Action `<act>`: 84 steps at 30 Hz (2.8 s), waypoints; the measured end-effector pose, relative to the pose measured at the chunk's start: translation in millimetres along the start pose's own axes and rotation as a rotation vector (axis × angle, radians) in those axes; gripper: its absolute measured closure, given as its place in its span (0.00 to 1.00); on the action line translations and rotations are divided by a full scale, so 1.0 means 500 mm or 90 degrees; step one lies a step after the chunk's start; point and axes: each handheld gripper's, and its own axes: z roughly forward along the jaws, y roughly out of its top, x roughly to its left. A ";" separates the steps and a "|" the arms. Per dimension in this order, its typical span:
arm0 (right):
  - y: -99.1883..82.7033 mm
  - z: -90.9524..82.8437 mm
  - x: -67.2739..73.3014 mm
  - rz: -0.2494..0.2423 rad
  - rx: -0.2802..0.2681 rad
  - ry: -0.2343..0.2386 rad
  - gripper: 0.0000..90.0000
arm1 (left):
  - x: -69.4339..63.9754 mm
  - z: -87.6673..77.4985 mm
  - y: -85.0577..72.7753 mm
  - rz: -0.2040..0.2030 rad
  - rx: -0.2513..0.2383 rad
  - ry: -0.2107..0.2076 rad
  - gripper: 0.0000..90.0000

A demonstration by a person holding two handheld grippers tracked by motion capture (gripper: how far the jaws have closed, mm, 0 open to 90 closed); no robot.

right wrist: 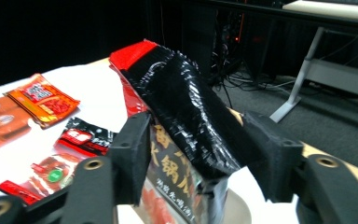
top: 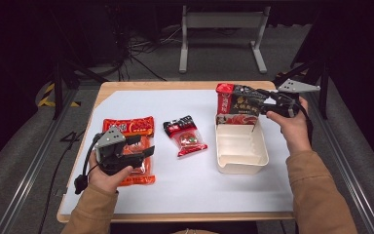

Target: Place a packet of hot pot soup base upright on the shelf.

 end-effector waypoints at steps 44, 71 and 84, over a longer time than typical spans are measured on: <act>-0.027 -0.151 0.141 0.009 0.055 0.032 0.36 | 0.057 0.003 0.011 -0.022 -0.005 0.001 0.38; -0.100 -0.140 0.183 0.010 0.062 0.078 0.34 | 0.105 -0.022 0.019 -0.017 -0.029 0.039 0.37; -0.104 -0.142 0.181 0.017 0.058 0.074 0.33 | 0.217 -0.047 0.018 -0.057 -0.021 0.107 0.35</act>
